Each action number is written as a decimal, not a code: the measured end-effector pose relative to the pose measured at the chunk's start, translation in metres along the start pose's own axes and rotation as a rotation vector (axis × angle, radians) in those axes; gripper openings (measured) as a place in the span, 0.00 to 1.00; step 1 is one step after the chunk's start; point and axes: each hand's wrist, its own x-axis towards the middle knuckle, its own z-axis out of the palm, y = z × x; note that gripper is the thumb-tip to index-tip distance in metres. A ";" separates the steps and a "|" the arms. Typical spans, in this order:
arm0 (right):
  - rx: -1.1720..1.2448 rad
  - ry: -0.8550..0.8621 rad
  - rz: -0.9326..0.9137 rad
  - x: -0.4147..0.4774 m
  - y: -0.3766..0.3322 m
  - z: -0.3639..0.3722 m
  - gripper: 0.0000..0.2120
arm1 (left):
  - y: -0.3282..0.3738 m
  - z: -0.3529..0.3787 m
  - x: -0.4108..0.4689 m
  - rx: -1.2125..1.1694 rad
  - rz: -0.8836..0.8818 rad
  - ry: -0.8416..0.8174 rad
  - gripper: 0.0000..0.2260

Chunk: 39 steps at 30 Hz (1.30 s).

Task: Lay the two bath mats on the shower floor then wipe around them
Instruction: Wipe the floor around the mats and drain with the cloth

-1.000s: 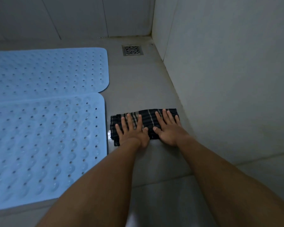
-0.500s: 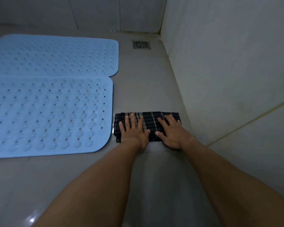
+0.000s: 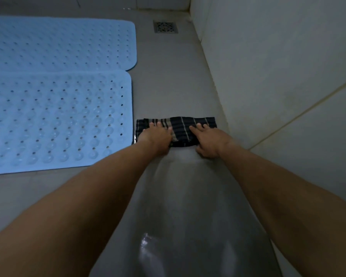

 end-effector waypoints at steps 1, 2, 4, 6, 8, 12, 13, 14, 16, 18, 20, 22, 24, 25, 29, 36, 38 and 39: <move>-0.045 0.044 0.002 0.002 -0.003 0.002 0.33 | 0.002 -0.003 -0.001 0.012 0.001 0.023 0.27; -0.081 0.086 0.006 0.004 -0.005 0.004 0.30 | 0.005 -0.006 -0.003 0.025 0.012 0.055 0.23; -0.118 0.144 0.006 0.006 -0.008 0.002 0.25 | 0.007 -0.014 -0.007 0.059 0.071 0.117 0.18; -0.108 0.123 -0.013 0.004 -0.010 -0.005 0.21 | 0.005 -0.019 -0.014 0.044 0.104 0.103 0.15; -0.063 0.045 -0.007 -0.004 -0.013 -0.013 0.18 | 0.004 -0.021 -0.025 -0.008 0.089 0.054 0.13; 0.030 -0.120 0.039 -0.027 -0.034 -0.023 0.18 | 0.006 -0.022 -0.058 -0.105 0.059 -0.024 0.14; 0.043 -0.144 0.049 -0.033 -0.039 -0.022 0.18 | 0.007 -0.020 -0.066 -0.117 0.056 -0.040 0.14; 0.057 -0.160 0.061 -0.038 -0.044 -0.022 0.18 | 0.008 -0.018 -0.074 -0.126 0.050 -0.046 0.14; 0.069 -0.185 0.083 -0.049 -0.055 -0.020 0.18 | 0.009 -0.011 -0.090 -0.157 0.040 -0.038 0.15; 0.061 -0.203 0.100 -0.058 -0.063 -0.018 0.18 | 0.008 -0.005 -0.104 -0.184 0.049 -0.011 0.15; 0.049 -0.180 0.104 -0.065 -0.068 -0.017 0.18 | 0.007 0.001 -0.112 -0.194 0.054 0.023 0.15; 0.059 -0.133 0.091 -0.072 -0.072 -0.017 0.20 | 0.006 0.006 -0.119 -0.188 0.059 0.057 0.15; 0.086 -0.119 0.084 -0.081 -0.077 -0.016 0.22 | 0.007 0.013 -0.125 -0.165 0.080 0.079 0.15; 0.101 -0.127 0.086 -0.087 -0.081 -0.015 0.23 | 0.007 0.018 -0.128 -0.151 0.091 0.083 0.15; 0.126 -0.120 0.079 -0.115 -0.103 -0.006 0.26 | 0.010 0.038 -0.149 -0.090 0.111 0.091 0.14; 0.120 0.208 0.116 -0.135 -0.110 0.012 0.29 | 0.026 0.050 -0.166 -0.174 -0.040 0.483 0.22; 0.191 0.221 0.114 -0.122 -0.107 0.021 0.29 | 0.027 0.066 -0.156 -0.241 -0.035 0.369 0.25; 0.219 0.178 0.101 -0.116 -0.108 0.026 0.29 | 0.028 0.077 -0.153 -0.275 -0.034 0.306 0.27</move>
